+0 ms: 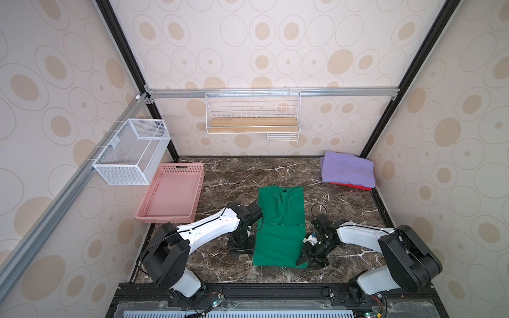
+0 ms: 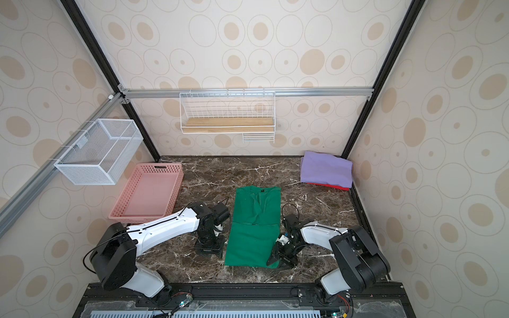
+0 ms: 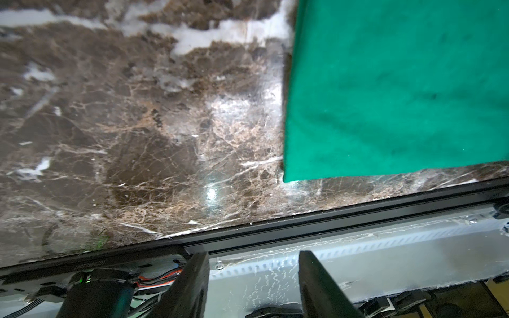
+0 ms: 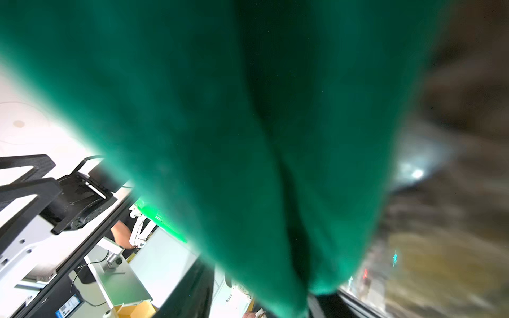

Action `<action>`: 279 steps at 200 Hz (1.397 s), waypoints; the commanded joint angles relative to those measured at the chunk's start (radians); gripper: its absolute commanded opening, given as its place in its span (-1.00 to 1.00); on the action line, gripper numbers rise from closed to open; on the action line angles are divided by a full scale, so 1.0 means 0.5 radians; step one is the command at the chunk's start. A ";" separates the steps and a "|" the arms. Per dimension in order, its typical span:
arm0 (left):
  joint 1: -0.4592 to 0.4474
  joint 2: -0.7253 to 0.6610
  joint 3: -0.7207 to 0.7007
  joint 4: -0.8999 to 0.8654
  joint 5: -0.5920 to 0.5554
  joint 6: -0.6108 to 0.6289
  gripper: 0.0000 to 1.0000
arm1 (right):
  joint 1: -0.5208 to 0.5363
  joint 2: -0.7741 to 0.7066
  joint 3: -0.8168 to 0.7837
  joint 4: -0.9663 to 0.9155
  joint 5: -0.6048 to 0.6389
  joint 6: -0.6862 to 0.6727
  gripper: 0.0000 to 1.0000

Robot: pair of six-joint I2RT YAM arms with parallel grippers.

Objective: Fold and stack t-shirts
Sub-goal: Fold the T-shirt.

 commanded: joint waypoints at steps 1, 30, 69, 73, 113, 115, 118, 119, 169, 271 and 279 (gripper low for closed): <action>-0.013 -0.053 0.092 -0.147 -0.064 0.103 0.11 | 0.014 0.131 -0.096 0.136 0.427 0.043 0.06; -0.014 -0.028 0.134 -0.176 -0.075 0.142 0.11 | 0.016 0.089 -0.036 0.048 0.499 0.021 -0.07; -0.011 0.019 0.148 -0.156 -0.062 0.168 0.11 | 0.013 0.057 0.013 -0.023 0.520 0.003 -0.64; -0.012 0.025 0.141 -0.145 -0.056 0.167 0.11 | 0.015 0.054 0.014 -0.028 0.520 -0.001 -0.69; -0.010 0.067 -0.060 0.110 0.101 0.053 0.12 | 0.014 0.018 -0.009 -0.081 0.526 -0.027 -0.81; -0.011 0.070 -0.072 0.131 0.111 0.045 0.12 | 0.016 0.015 -0.012 -0.081 0.526 -0.027 -0.81; -0.009 0.076 -0.088 0.156 0.129 0.031 0.11 | 0.013 0.011 -0.015 -0.084 0.526 -0.028 -0.81; -0.008 0.077 -0.094 0.167 0.133 0.024 0.11 | 0.013 0.011 -0.016 -0.085 0.526 -0.028 -0.81; 0.000 0.075 -0.387 0.794 0.338 -0.391 0.12 | 0.013 -0.008 -0.053 -0.114 0.489 -0.076 -0.80; -0.010 0.108 -0.794 1.433 0.349 -0.760 0.08 | 0.010 -0.004 -0.003 -0.236 0.500 -0.211 -0.80; -0.010 0.120 -0.802 1.459 0.350 -0.768 0.04 | 0.009 -0.007 0.007 -0.255 0.506 -0.220 -0.80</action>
